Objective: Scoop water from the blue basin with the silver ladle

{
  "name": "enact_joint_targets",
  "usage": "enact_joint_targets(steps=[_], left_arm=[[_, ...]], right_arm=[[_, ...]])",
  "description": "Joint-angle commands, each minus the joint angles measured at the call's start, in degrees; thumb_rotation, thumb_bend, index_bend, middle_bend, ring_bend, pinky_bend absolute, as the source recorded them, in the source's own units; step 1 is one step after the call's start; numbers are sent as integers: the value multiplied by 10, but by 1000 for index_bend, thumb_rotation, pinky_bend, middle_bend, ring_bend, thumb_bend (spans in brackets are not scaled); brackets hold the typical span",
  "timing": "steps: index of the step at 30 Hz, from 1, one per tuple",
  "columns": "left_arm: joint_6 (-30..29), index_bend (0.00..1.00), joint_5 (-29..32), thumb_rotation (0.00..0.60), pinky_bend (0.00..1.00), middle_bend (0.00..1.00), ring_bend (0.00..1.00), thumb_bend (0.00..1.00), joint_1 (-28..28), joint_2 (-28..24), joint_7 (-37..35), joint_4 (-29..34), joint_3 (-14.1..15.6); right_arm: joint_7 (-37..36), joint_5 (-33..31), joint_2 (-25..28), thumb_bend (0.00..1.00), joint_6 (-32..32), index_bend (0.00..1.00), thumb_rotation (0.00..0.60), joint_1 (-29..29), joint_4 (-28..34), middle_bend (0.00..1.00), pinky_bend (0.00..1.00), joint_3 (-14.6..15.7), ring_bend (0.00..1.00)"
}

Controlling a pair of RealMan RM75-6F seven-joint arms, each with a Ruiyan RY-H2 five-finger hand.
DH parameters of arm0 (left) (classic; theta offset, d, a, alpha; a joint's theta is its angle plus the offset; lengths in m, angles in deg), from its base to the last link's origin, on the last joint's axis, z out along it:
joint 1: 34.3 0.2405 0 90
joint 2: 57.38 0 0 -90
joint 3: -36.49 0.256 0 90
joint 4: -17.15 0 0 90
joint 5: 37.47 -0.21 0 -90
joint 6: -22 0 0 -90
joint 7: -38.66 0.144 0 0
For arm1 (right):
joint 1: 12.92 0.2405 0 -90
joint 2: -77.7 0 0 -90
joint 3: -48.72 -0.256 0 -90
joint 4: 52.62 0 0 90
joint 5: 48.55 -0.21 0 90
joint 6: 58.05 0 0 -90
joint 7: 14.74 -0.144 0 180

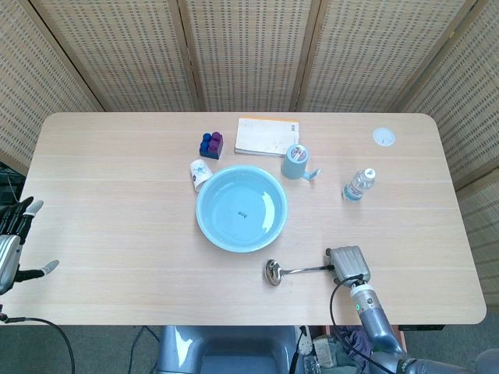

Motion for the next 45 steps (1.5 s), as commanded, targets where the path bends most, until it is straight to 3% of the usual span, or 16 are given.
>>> enact_joint_targets(steps=[1,5,7,12,19,28,37,45], left_arm=[[0,0,0,600,0,0,0,0,0,0,0,0,0],[2,0,1,600,0,0,0,0,-1,0,1,0,-1],[3,0,2,600,0,0,0,0,-1,-1,1,1,0],[5,0,1,600,0,0,0,0,-2,-2,-2,0,1],[9,0,1,600,0,0,0,0,-3,-3,-5,0,1],[10,0,-3,600,0,0,0,0,-4,-4,-8,0,3],[10,0,-5,600,0,0,0,0,-4,-5,-10,0,4],[13,0,-4,600,0,0,0,0,-6,-5,-7,1,4]], right_arm=[[3,-2,0,340,-1,493,600,1,0,949,1000,0,1000],[15,-13,2,410,-5,620,600,2,3,951,1000,1,1000],[19,-18,2,505,-4,697,600,3,5,954,1000,-1,1000],[14,-12,7,652,4,738,600,1,14,957,1000,-3,1000],[-13,8,29,672,19,749,600,-3,40,962,1000,-10,1000],[-76,57,115,697,40,758,600,-17,137,964,1000,-10,1000],[-148,121,183,705,61,762,600,-36,194,965,1000,1,1000],[-155,159,231,716,76,763,600,-38,247,965,1000,2,1000]])
